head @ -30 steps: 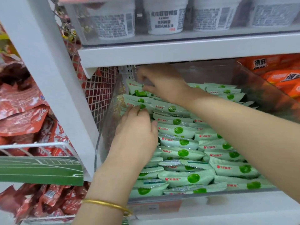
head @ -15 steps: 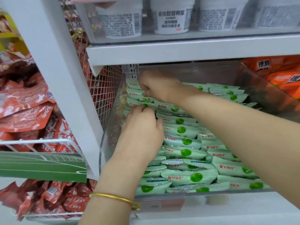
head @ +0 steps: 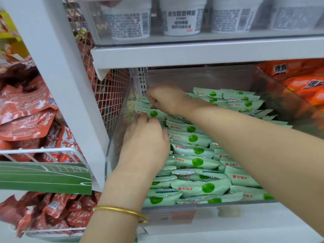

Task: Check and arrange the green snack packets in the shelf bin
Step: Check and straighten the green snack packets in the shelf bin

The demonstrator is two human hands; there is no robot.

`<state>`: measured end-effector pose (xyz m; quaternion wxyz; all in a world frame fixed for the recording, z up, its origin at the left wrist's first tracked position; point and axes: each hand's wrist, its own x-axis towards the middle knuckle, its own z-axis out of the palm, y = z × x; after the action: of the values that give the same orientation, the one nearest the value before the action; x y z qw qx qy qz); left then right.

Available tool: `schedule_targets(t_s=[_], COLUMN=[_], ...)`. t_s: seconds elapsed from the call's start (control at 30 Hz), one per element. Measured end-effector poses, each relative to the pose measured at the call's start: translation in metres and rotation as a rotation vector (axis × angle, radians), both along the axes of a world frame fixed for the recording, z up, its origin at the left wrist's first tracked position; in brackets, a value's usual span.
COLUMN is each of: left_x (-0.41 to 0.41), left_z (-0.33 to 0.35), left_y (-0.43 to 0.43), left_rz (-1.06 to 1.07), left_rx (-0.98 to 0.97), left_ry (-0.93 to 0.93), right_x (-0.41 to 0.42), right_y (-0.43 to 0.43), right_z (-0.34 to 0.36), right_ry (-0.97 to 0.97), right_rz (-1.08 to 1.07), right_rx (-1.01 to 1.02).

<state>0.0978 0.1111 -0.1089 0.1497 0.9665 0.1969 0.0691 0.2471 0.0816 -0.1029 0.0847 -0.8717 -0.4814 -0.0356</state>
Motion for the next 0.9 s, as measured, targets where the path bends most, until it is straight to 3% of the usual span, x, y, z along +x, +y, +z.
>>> schedule_targets(t_s=[0.1,0.2,0.3,0.53,0.77,0.9], left_x=[-0.001,-0.004,-0.007,-0.029,-0.054,-0.048], left_z=[0.0,-0.001,-0.001,-0.002,0.003,0.011], left_y=[0.001,0.003,0.003,-0.018,-0.039,-0.039], left_rz=[-0.015,-0.022,-0.046,-0.174,-0.209,-0.217], left_rx=[0.0,-0.035,-0.025,0.003,0.053,0.078], left_ry=[-0.01,-0.029,-0.07,-0.131,-0.119,-0.079], right_x=[-0.004,-0.017,-0.041,-0.11,-0.137,-0.138], right_y=[-0.016,-0.047,-0.091,-0.175,-0.193,-0.191], right_z=[0.016,0.034,0.039,0.024,0.005,0.004], right_ry=[0.145,0.124,0.175,0.274,0.281,0.209], right_rz=[-0.003,-0.084,-0.164,-0.13,0.06,0.097], right_rx=[0.112,0.319,0.392,0.601,0.515,0.349])
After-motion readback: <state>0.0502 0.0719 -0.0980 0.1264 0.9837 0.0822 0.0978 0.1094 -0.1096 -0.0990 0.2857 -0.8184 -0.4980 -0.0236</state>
